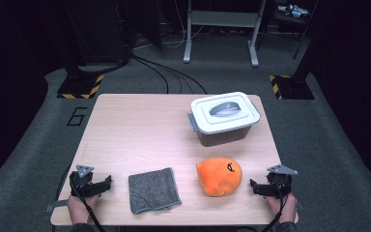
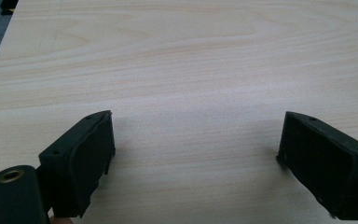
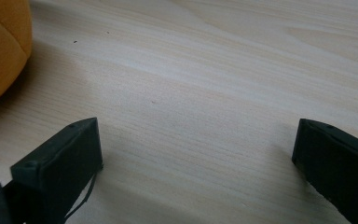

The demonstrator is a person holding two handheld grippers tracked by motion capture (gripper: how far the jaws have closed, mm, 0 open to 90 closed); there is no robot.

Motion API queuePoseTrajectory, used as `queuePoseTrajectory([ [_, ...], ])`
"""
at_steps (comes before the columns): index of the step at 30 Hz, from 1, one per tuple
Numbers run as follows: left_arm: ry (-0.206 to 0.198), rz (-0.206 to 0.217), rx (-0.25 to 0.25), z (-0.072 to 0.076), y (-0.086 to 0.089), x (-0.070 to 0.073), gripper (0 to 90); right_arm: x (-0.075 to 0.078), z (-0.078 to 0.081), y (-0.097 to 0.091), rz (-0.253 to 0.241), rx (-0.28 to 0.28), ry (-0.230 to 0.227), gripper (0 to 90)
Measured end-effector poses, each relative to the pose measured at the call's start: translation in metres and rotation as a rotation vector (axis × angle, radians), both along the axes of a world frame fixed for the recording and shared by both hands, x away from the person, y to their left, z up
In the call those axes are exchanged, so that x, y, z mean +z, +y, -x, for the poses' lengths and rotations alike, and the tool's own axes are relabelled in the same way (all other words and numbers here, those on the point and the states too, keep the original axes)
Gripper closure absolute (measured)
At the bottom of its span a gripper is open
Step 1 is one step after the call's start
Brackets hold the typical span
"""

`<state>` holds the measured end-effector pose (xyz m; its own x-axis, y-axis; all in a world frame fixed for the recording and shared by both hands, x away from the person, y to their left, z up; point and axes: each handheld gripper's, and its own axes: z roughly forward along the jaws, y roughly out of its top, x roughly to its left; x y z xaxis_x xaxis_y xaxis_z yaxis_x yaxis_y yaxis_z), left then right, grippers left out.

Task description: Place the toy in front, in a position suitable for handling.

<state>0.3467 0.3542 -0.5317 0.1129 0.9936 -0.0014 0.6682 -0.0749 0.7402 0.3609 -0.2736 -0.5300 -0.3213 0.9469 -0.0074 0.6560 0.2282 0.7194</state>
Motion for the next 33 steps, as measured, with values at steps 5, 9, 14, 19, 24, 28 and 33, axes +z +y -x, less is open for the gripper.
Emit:
queuePoseTrajectory([
  [5, -0.003, -0.002, -0.002, -0.001, 0.0, 0.0, 10.4, 0.0, 0.001, 0.001, -0.01, -0.014, 0.001, 1.0],
  [9, -0.001, 0.002, 0.001, -0.002, 0.0, 0.0, 10.4, 0.0, 0.0, 0.0, -0.003, -0.006, 0.001, 1.1],
  [14, -0.004, 0.0, 0.0, -0.002, 0.0, 0.0, 10.4, 0.0, 0.0, 0.001, -0.009, -0.01, 0.006, 1.2],
  [19, -0.004, 0.001, -0.004, -0.002, -0.001, 0.0, 10.4, 0.002, -0.001, 0.001, -0.001, -0.006, 0.02, 1.3],
  [24, -0.004, 0.0, -0.003, -0.002, -0.001, 0.0, 10.4, 0.003, 0.0, 0.0, -0.03, -0.001, 0.027, 1.8],
  [28, -0.004, 0.001, -0.002, -0.002, -0.001, 0.0, 10.4, 0.007, 0.002, -0.001, -0.096, -0.008, 0.038, 2.4],
  [33, -0.003, 0.001, -0.002, -0.002, -0.001, 0.0, 10.4, 0.02, 0.003, 0.002, -0.121, 0.015, 0.027, 2.8],
])
